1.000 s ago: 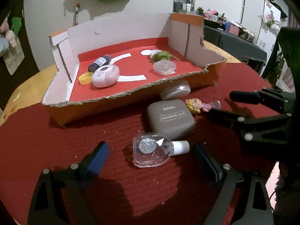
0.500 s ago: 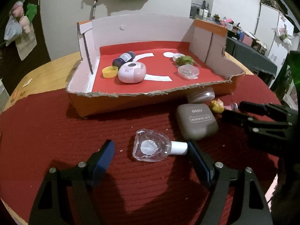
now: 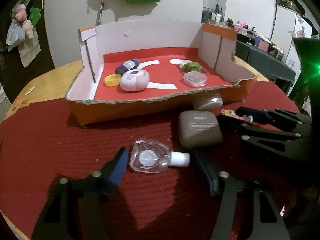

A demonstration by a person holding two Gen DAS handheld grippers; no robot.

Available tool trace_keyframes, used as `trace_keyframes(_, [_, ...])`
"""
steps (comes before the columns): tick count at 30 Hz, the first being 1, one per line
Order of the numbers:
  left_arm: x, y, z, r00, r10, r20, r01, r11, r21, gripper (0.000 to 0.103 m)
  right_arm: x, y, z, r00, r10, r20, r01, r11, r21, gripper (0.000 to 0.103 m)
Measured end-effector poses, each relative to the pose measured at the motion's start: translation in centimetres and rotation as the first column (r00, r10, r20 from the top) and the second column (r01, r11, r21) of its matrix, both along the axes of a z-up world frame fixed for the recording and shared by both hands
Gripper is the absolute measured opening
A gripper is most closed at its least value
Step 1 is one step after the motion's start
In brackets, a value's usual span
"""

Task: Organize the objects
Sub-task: 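Move the left tool to the clear bottle while the right tool approaches the doll figurine, then grasp the clear bottle with the left tool while the right tool grasps the pink-dressed doll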

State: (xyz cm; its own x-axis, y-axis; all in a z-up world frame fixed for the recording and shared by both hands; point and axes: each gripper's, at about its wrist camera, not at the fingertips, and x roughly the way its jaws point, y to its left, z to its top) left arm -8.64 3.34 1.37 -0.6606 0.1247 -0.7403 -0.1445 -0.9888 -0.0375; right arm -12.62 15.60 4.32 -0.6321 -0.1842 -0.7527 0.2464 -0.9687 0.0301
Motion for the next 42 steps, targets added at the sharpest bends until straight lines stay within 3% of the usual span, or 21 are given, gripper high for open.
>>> trace_keyframes(4, [0.4, 0.3, 0.0, 1.000, -0.011, -0.008, 0.011, 1.000, 0.010, 0.058, 0.3, 0.2, 0.0, 1.000, 0.007, -0.001, -0.007, 1.000, 0.000, 0.032])
trace_keyframes(6, [0.5, 0.3, 0.1, 1.000, -0.013, -0.009, 0.013, 1.000, 0.016, 0.058, 0.5, 0.3, 0.1, 1.000, 0.007, -0.003, -0.007, 1.000, 0.004, 0.020])
trace_keyframes(21, [1.8, 0.7, 1.2, 0.997, -0.069, -0.039, 0.071, 0.996, 0.059, 0.057, 2.4, 0.3, 1.4, 0.998, 0.057, -0.014, -0.057, 0.998, -0.038, 0.020])
trace_keyframes(42, [2.8, -0.9, 3.1, 0.995, -0.044, -0.089, 0.051, 0.995, 0.082, 0.057, 4.9, -0.9, 4.8, 0.990, 0.103, -0.093, -0.109, 0.992, -0.059, 0.020])
